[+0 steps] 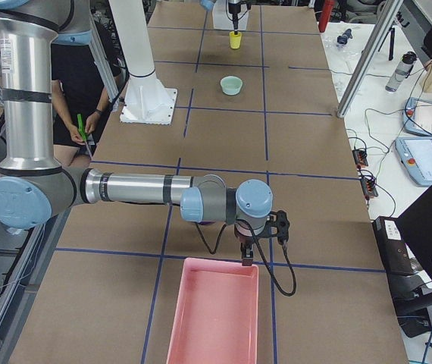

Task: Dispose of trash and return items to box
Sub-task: 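Reach the left gripper to the yellow cup and grasp it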

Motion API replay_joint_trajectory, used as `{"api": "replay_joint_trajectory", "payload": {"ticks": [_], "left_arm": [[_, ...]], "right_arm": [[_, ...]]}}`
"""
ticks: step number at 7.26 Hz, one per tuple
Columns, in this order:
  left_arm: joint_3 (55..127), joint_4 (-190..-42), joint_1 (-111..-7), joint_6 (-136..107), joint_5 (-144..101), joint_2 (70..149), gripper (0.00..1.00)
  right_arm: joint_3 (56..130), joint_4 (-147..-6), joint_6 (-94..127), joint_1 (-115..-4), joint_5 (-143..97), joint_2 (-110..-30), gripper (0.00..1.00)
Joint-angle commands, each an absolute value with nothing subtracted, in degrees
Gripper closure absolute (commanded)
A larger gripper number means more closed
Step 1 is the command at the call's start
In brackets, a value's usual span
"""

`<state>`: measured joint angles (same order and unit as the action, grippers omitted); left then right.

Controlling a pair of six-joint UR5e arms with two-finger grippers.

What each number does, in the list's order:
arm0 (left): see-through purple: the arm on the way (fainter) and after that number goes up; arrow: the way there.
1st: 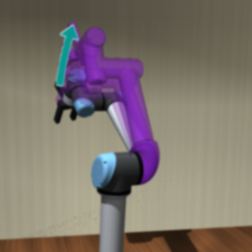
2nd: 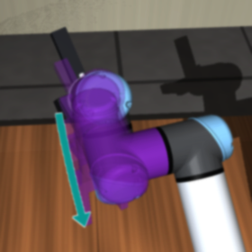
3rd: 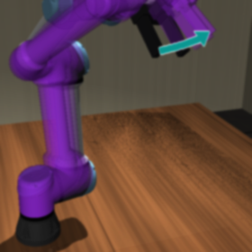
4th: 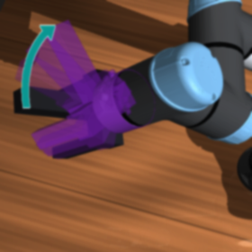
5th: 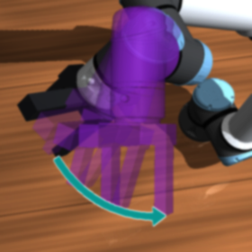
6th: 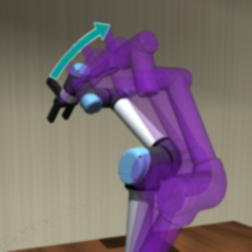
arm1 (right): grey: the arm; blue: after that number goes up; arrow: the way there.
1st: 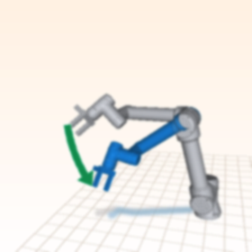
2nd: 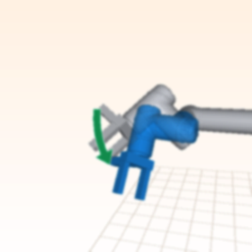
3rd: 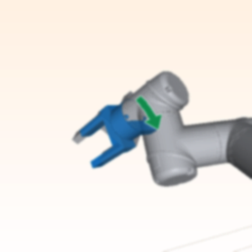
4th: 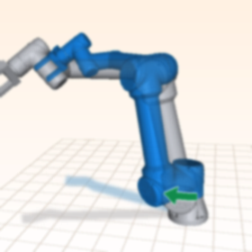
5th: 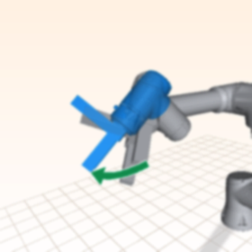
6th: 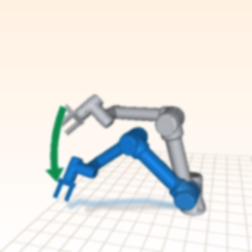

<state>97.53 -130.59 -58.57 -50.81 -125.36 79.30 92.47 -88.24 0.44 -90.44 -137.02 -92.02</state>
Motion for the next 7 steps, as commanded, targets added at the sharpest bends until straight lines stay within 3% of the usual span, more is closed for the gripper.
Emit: {"api": "replay_joint_trajectory", "payload": {"ticks": [1,2,4,5,7], "left_arm": [[96.86,-130.61,-57.57,-50.80,-125.24,79.45,0.30],[96.77,-130.61,-57.57,-50.89,-125.24,79.63,0.43],[96.42,-130.52,-56.61,-50.80,-125.16,80.33,0.90],[96.24,-130.60,-56.60,-50.80,-125.16,80.68,1.00],[98.33,-130.17,-57.12,-50.80,-125.50,80.33,1.00]], "right_arm": [[92.55,-88.33,0.44,-90.44,-136.85,-92.02,0.00],[92.64,-88.33,0.44,-90.44,-136.76,-91.93,0.00],[92.72,-88.33,0.35,-90.44,-136.93,-91.93,0.00],[92.72,-88.33,0.35,-90.44,-136.76,-91.85,0.00],[92.72,-88.33,0.44,-90.44,-136.85,-91.32,0.00]]}}
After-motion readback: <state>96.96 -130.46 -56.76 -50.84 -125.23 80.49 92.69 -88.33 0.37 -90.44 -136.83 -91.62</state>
